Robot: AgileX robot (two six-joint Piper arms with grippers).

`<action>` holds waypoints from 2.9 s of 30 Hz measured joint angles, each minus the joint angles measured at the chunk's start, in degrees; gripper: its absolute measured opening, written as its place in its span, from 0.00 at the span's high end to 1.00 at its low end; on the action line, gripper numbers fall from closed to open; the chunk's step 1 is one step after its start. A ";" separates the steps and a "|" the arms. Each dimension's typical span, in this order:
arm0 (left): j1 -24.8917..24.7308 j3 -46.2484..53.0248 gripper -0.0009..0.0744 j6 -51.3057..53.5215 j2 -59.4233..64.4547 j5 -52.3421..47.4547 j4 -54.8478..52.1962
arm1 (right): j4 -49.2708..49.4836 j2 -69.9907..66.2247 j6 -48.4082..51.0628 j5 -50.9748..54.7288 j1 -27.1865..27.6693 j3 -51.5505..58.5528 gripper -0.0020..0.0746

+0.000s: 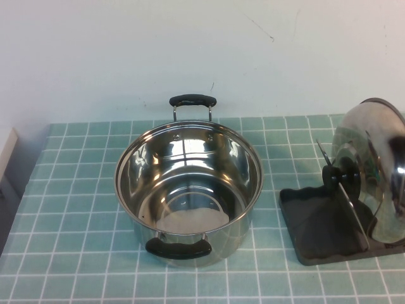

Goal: Put pot lid on rack

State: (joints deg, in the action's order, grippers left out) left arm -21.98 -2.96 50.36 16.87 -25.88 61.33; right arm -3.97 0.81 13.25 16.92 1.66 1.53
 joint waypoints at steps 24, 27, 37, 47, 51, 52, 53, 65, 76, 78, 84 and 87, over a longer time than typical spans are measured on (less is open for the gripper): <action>0.00 0.00 0.99 0.15 0.00 -0.89 -0.41 | -1.93 0.00 0.00 3.44 -0.58 -0.21 0.98; 0.00 0.00 0.99 0.15 0.00 -0.89 -0.41 | -1.93 0.00 0.00 3.44 -0.58 -0.21 0.98; 0.00 0.00 0.99 0.15 0.00 -0.25 -0.41 | -1.85 0.00 0.00 3.44 -0.58 -0.21 0.98; -0.25 0.04 0.99 -34.35 -6.16 14.78 -34.25 | -1.72 0.00 0.00 3.44 -0.58 -0.21 0.98; 3.74 0.04 0.99 -62.43 -10.72 12.17 -60.56 | -1.72 0.00 0.00 3.44 -0.58 -0.21 0.98; 5.53 0.04 0.99 -65.31 -12.05 10.78 -63.18 | -1.72 0.00 0.00 3.44 -0.58 -0.21 0.98; 7.51 0.04 0.99 -67.08 -13.46 9.29 -64.53 | -1.72 0.00 0.00 3.44 -0.58 -0.21 0.98; 21.10 4.07 0.99 -57.54 -17.62 10.66 -54.82 | -1.69 0.00 0.00 3.57 -0.58 -0.21 0.98; 21.14 4.07 0.99 -54.03 -17.62 8.61 -59.39 | -1.60 0.00 0.00 3.57 -0.58 -0.21 0.98; 21.37 4.07 0.99 -54.03 -17.62 8.61 -60.78 | -1.60 0.00 0.00 3.57 -0.58 -0.21 0.98; 25.14 4.07 0.99 -54.03 -17.62 8.61 -60.81 | -1.60 0.00 0.00 3.57 -0.58 -0.21 0.98; 26.81 4.07 0.99 -54.00 -17.62 8.61 -59.83 | -1.60 0.00 0.00 3.57 -0.58 -0.21 0.98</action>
State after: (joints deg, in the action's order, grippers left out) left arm 4.83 1.11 -3.64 -0.75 -17.26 1.50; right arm -5.56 0.81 13.25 20.48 1.09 1.32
